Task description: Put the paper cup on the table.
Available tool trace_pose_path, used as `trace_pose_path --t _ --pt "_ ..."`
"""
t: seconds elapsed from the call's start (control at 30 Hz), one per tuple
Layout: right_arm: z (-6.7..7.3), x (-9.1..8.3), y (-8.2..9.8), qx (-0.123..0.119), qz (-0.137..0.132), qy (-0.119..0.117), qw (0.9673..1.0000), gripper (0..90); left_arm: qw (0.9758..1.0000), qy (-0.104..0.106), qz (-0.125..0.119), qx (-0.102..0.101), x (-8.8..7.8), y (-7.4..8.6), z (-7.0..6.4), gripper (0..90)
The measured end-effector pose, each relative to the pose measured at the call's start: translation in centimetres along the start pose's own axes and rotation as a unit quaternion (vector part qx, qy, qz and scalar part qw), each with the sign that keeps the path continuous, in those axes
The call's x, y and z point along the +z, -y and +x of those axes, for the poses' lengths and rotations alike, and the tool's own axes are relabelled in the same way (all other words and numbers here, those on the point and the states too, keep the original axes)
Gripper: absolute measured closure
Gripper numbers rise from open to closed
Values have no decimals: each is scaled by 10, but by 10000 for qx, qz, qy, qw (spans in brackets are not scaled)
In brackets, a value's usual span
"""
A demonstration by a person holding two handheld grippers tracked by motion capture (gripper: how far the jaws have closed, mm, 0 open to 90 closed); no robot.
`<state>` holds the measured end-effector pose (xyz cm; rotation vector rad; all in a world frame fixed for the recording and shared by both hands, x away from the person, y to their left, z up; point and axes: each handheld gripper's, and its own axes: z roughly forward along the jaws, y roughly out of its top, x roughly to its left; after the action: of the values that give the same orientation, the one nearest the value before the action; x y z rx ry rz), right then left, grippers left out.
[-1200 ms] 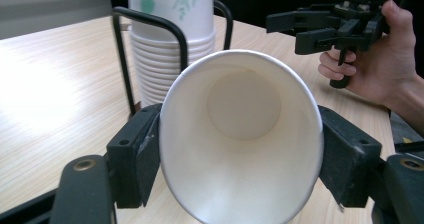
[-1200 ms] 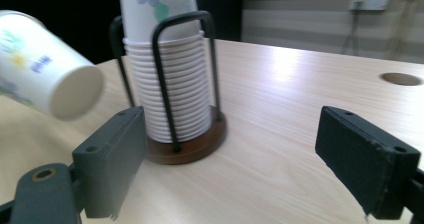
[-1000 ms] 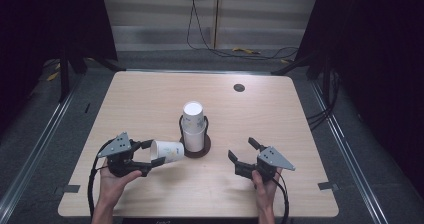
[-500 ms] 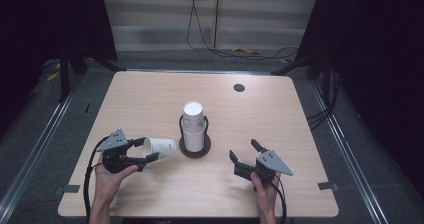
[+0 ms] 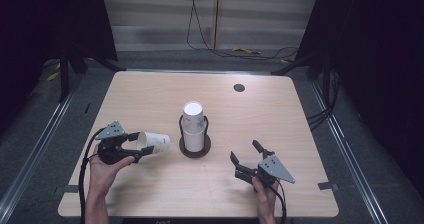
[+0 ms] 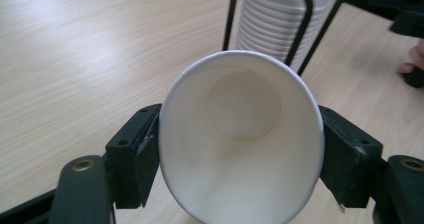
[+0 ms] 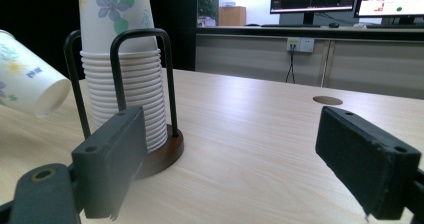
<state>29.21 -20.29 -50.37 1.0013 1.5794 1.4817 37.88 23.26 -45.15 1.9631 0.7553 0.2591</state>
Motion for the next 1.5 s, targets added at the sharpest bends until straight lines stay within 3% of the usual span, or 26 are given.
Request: trace_pose_path --t 0.07,0.13,0.27,0.3,0.47,0.6,0.67,0.77,1.03,1.07,1.1,1.13,1.17,1.27,1.33,1.5 --pt "0 0 0 0 -43 -22 10000 126 9999 92 40 -17 0 -1 3 270" --pt "-1 -1 0 -16 -51 -52 10000 126 9998 -120 159 -20 -2 -6 6 271" --pt "0 -1 0 -51 -58 -81 9999 126 9998 -79 156 -121 -3 -11 12 272" --pt "0 -2 1 -20 -86 -81 9999 126 9992 -229 300 -146 -1 -15 16 272" --pt "0 -3 1 1 -154 -22 9999 126 9985 -230 472 -160 2 -22 21 271" --pt "0 -4 1 4 -166 -6 9999 126 9962 -257 836 -25 4 -35 24 271" --pt "0 -4 1 6 -165 -9 9999 126 9958 -227 887 41 5 -38 24 271" --pt "0 -3 1 4 -177 -7 9998 126 9928 -280 1156 125 8 -46 27 271" --pt "0 -4 1 11 -171 4 9999 126 9885 -339 1466 153 17 -56 34 270" --pt "0 -4 1 3 -183 2 9998 126 9876 -337 1521 201 18 -58 35 269" --pt "0 -4 1 3 -183 2 9998 126 9855 -466 1615 235 19 -62 36 269" --pt "0 -4 1 3 -183 2 9998 126 9855 -466 1615 235 19 -62 36 265" --pt "0 -4 2 -12 -201 -14 9998 126 9826 -542 1750 313 20 -64 36 264" --pt "0 -4 2 -13 -195 5 9998 126 9816 -470 1830 275 22 -67 37 264" --pt "0 -4 2 -24 -201 16 9998 126 9785 -501 1977 315 25 -68 39 264" --pt "0 -4 2 -40 -211 24 9998 126 9743 -498 2174 306 29 -69 43 265"
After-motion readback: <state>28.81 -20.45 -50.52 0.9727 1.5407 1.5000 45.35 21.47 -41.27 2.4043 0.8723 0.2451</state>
